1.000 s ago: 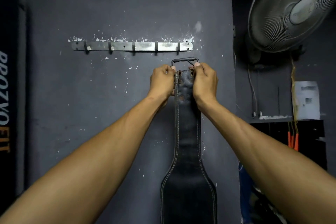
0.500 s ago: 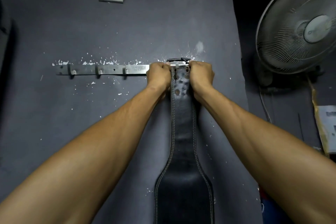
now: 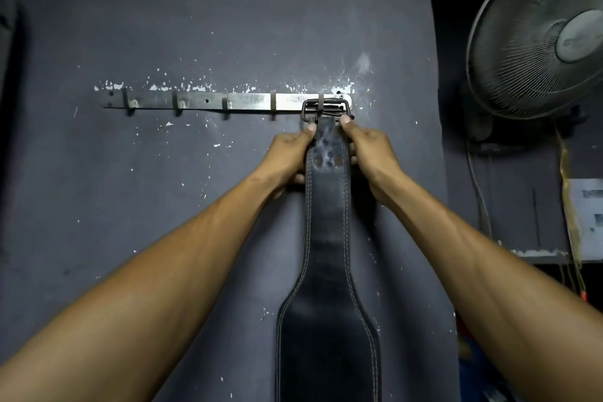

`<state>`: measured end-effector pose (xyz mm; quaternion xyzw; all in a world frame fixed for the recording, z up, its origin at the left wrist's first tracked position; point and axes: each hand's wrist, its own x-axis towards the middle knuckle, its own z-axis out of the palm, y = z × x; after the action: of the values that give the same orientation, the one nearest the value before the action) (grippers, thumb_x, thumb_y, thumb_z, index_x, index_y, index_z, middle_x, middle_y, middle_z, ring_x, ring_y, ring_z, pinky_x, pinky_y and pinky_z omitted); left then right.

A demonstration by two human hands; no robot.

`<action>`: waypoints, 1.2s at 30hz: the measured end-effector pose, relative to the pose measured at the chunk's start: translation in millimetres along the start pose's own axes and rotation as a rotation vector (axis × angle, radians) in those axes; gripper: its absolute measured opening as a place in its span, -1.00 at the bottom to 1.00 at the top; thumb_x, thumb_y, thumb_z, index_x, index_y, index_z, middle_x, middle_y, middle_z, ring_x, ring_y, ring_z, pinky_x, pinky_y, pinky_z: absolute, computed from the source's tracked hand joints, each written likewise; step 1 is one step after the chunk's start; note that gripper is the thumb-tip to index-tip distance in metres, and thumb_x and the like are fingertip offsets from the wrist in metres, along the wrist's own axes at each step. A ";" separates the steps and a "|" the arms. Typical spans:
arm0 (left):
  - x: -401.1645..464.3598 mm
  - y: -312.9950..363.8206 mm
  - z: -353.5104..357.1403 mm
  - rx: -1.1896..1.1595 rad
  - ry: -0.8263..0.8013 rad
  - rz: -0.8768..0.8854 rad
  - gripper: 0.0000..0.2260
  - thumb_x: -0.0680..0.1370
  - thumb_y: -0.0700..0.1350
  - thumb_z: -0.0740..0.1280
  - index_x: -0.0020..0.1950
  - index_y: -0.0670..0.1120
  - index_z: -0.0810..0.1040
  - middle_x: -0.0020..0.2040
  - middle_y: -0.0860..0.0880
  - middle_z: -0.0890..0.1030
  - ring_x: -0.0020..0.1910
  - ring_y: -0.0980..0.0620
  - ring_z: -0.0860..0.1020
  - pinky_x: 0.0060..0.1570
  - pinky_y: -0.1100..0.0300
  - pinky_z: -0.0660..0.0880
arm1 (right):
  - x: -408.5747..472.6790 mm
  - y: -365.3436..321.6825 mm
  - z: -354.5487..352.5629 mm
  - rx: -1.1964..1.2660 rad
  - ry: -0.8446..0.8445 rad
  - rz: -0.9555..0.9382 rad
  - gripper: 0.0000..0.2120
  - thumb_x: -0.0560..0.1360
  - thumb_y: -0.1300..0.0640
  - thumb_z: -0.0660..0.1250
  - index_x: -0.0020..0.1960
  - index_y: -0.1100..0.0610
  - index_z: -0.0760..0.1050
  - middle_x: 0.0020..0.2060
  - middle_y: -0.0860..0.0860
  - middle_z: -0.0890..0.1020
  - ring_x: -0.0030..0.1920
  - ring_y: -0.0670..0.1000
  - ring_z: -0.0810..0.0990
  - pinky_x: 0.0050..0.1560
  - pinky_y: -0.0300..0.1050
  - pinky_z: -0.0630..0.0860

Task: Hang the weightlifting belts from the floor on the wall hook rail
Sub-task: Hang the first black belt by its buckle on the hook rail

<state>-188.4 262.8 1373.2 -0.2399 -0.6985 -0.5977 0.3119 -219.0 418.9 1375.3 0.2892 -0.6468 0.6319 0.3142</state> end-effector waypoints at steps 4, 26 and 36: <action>-30.8 -24.4 3.7 0.065 -0.030 -0.011 -0.61 0.69 0.07 0.22 -0.23 -0.12 0.55 -0.54 0.04 0.52 -0.64 0.13 0.43 -0.62 0.33 0.36 | -19.0 13.8 1.7 -0.237 0.085 -0.055 -0.39 0.58 -0.27 0.29 -0.29 0.28 0.51 -0.40 0.02 0.50 -0.36 -0.06 0.39 -0.28 -0.08 0.33; -203.1 -131.0 -11.5 -0.258 -0.156 -0.208 -0.78 0.60 -0.20 0.39 0.22 -0.21 0.65 0.13 -0.21 0.72 0.07 -0.09 0.70 0.15 0.04 0.63 | -200.6 102.2 -6.5 -0.023 -0.142 0.098 -0.55 0.67 -0.01 0.30 -0.12 0.39 0.46 -0.26 0.17 0.55 -0.18 0.02 0.47 -0.08 0.07 0.48; -306.8 -182.0 -10.6 -0.472 -0.107 -0.427 -0.70 0.53 -0.24 0.48 0.24 -0.26 0.63 0.18 -0.23 0.69 0.20 -0.19 0.67 0.13 0.07 0.63 | -299.5 138.2 -46.2 0.274 -0.195 0.382 -0.72 0.60 0.08 0.44 0.28 0.12 0.61 0.16 0.09 0.75 0.19 0.12 0.73 0.19 0.02 0.67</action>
<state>-103.8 232.9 1027.8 -0.1847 -0.5907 -0.7816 0.0778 -133.4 462.9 1056.5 0.2611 -0.6254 0.7307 0.0828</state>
